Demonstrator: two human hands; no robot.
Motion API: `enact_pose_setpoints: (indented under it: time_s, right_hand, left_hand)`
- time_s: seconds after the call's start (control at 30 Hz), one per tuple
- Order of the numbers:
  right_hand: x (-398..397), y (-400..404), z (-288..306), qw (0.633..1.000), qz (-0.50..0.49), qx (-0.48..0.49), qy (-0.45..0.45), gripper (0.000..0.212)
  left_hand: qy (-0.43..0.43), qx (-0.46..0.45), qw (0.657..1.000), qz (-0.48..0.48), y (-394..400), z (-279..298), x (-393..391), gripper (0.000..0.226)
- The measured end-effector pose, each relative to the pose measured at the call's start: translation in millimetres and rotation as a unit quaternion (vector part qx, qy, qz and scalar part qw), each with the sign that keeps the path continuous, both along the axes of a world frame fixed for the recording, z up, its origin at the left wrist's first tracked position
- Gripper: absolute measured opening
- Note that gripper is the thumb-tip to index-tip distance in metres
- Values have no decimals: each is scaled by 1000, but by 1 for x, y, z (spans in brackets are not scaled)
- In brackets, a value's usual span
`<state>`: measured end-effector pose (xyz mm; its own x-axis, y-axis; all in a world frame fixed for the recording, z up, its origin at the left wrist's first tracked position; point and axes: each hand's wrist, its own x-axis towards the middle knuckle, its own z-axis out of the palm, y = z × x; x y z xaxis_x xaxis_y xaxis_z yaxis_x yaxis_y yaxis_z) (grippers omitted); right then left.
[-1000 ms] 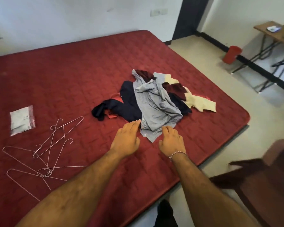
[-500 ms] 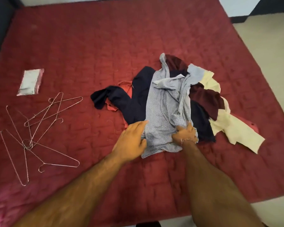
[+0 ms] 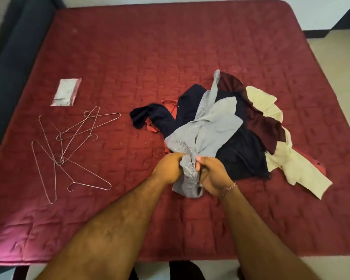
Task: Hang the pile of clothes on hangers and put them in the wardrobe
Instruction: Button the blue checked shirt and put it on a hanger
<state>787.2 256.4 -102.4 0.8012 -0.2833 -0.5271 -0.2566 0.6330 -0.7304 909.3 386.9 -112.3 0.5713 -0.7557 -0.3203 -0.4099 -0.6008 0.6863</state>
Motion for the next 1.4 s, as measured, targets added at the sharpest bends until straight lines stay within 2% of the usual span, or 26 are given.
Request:
enact_pose_setpoints:
  time_s: [0.07, 0.1, 0.17, 0.23, 0.27, 0.3, 0.33, 0.4, 0.47, 0.53, 0.57, 0.63, 0.73, 0.8, 0.9, 0.97, 1.0, 1.07, 1.1, 1.17, 1.2, 1.23, 1.27, 1.3, 1.33, 1.4]
  right_hand:
    - [0, 7, 1, 995, -83, -44, -20, 10]
    - [-2, 8, -4, 991, -83, -99, -17, 16]
    - [-4, 14, -7, 966, 14, -260, 8, 55]
    - [3, 30, -2, 920, 117, -375, 12, 91]
    - [12, 40, 6, 897, 139, -418, 10, 100]
    - [25, 53, 12, 884, 137, -447, 8, 96]
    - [40, 66, 23, 881, 118, -459, 17, 78]
    - [68, 92, 52, 879, 60, -472, 41, 40]
    - [91, 120, 82, 901, 12, -430, 47, 20]
    - [110, 145, 106, 927, -37, -370, 40, 8]
    - [121, 163, 119, 938, -68, -340, 34, 11]
    - [142, 193, 140, 957, -119, -265, 20, 17]
    - [172, 224, 169, 968, -166, -180, 47, 22]
    - [190, 239, 185, 964, -164, -186, 101, 25]
    - [212, 260, 210, 971, -148, -148, 115, 31]
    - [221, 278, 228, 979, -142, -118, 89, 27]
    - [224, 286, 236, 978, -149, -119, 88, 25]
    - [231, 296, 238, 978, -138, -132, 86, 28]
    - [231, 299, 238, 971, -127, -178, 95, 36]
    - [234, 299, 236, 915, -118, -366, 124, 60]
    - [229, 299, 241, 858, -136, -482, 112, 58]
    - [224, 302, 251, 823, -166, -541, 51, 47]
    - [218, 309, 260, 806, -181, -561, -50, 39]
    - [215, 310, 267, 811, -144, -552, -127, 39]
    - [213, 314, 277, 806, -78, -563, -166, 45]
    - [214, 312, 282, 747, 3, -640, -177, 57]
  left_hand:
    - [45, -42, 994, 88, 1, 14, 7, 41]
    - [79, -73, 985, 135, 3, 24, 12, 41]
    - [159, -142, 950, 230, 9, 43, 25, 31]
    - [228, -190, 912, 285, 18, 64, 43, 32]
    - [262, -206, 895, 296, 24, 71, 54, 31]
    - [298, -215, 880, 301, 35, 79, 67, 26]
    - [326, -225, 866, 304, 45, 86, 79, 19]
    - [363, -236, 840, 327, 67, 103, 103, 26]
    - [383, -272, 813, 345, 93, 126, 122, 20]
    - [307, -286, 836, 352, 118, 146, 138, 13]
    - [234, -281, 860, 357, 139, 153, 148, 16]
    - [114, -307, 882, 338, 185, 164, 161, 20]
    - [69, -338, 917, 201, 248, 176, 168, 27]
    - [42, -308, 947, 84, 283, 180, 174, 43]
    - [8, -282, 959, -17, 313, 191, 185, 63]
    - [-94, -262, 960, -26, 321, 200, 191, 60]
    - [-142, -264, 954, 0, 321, 205, 194, 48]
    - [-139, -299, 938, 101, 320, 219, 200, 21]
    - [-121, -312, 931, 148, 319, 228, 203, 19]
    - [-113, -313, 924, 190, 315, 252, 212, 21]
    - [-116, -305, 926, 191, 313, 264, 216, 21]
    - [-116, -290, 932, 186, 308, 277, 220, 23]
    - [-117, -272, 938, 180, 303, 290, 224, 27]
    - [-116, -257, 943, 175, 296, 301, 226, 31]
    - [-106, -245, 949, 170, 289, 314, 227, 35]
    - [-57, -238, 957, 156, 276, 340, 226, 36]
